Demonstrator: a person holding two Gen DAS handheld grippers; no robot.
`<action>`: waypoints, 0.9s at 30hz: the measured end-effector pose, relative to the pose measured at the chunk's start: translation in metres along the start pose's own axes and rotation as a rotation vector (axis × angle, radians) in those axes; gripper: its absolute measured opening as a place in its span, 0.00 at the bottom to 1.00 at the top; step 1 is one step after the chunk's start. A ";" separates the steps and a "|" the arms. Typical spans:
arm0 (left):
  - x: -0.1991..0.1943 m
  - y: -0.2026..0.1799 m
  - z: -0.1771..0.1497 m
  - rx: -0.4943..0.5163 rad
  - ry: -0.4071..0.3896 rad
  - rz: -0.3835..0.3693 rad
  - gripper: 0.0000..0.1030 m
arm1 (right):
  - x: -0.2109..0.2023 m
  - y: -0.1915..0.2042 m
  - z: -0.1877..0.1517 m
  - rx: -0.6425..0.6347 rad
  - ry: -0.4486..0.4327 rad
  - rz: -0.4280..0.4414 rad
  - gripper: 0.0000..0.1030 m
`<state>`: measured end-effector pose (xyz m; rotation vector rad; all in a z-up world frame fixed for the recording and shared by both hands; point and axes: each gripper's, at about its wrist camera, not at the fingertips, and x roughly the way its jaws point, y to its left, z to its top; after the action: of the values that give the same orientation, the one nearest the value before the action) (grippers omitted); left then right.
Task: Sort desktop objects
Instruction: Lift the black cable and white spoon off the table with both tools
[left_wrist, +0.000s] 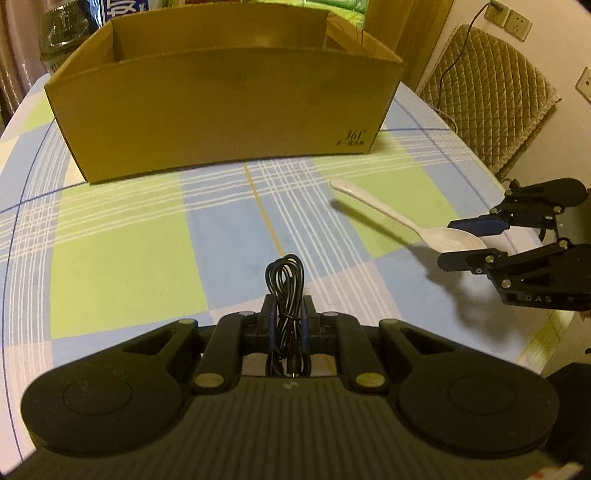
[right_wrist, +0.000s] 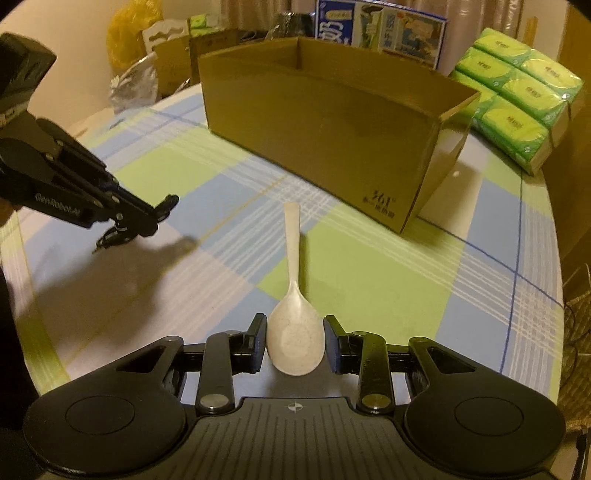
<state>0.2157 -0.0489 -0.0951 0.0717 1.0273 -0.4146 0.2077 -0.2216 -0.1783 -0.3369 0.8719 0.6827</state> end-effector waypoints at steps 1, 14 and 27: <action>-0.003 0.000 0.001 0.000 -0.004 -0.002 0.09 | -0.004 0.001 0.002 0.007 -0.006 0.000 0.29; -0.045 -0.002 0.018 -0.003 -0.040 0.009 0.09 | -0.052 0.010 0.031 0.066 -0.083 -0.014 0.29; -0.076 -0.001 0.028 0.003 -0.067 0.030 0.09 | -0.083 0.019 0.048 0.097 -0.115 -0.038 0.29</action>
<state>0.2045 -0.0342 -0.0166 0.0754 0.9582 -0.3895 0.1851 -0.2157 -0.0837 -0.2249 0.7844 0.6165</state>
